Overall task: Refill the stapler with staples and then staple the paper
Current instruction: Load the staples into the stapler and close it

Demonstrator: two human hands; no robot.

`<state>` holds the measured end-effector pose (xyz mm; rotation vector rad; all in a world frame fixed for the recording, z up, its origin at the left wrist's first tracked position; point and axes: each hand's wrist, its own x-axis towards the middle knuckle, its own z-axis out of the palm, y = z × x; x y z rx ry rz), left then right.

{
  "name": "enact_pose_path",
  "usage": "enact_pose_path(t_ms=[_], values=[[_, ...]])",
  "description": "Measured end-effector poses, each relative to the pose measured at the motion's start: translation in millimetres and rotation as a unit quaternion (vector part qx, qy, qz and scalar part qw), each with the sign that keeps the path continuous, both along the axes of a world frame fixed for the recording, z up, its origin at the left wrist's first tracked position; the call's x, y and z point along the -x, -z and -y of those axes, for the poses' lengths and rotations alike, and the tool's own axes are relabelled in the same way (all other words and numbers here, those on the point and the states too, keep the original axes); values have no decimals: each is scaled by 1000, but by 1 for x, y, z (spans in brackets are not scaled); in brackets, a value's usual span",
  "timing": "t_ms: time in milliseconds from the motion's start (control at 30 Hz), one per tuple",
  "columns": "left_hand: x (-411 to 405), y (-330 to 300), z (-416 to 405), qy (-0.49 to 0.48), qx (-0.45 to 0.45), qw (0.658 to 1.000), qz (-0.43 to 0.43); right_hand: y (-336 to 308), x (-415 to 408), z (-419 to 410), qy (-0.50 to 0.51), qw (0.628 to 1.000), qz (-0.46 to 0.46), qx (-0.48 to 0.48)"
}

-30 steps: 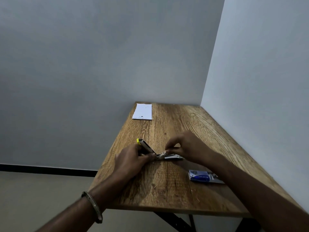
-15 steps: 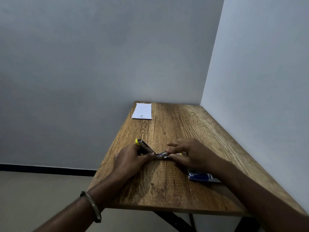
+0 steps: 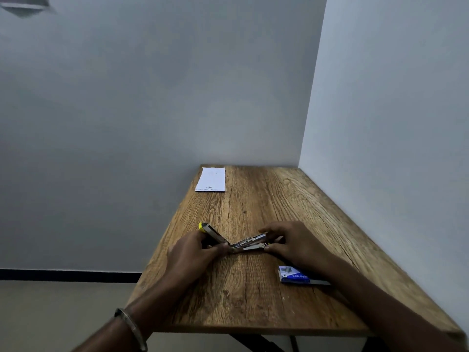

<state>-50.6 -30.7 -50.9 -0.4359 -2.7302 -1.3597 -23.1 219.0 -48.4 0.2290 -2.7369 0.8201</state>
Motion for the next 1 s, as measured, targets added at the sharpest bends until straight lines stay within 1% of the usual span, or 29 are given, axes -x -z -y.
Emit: enact_pose_path(t_ms=[133,233,333,467,533,667,833,1000], values=[[0,0,0,-6,-15,1000,6,2,0,1,-6,1000,-16,-1],[3,-1,-3,15,-35,999,4,2,1,0,-21,1000,-21,-10],[7,-3,-11,43,-51,998,-12,3,1,-1,-24,999,-26,-5],[12,-4,-23,62,-44,996,-37,4,2,-2,-19,999,-31,-5],[13,-5,-25,66,-28,996,-52,5,2,-2,-16,999,-31,-1],[17,-5,-28,66,31,993,-88,8,4,-3,-20,999,-23,40],[18,-8,-32,79,122,981,-126,9,7,-5,-18,998,-26,52],[20,-12,-37,99,170,970,-140,8,7,-6,-9,997,-27,78]])
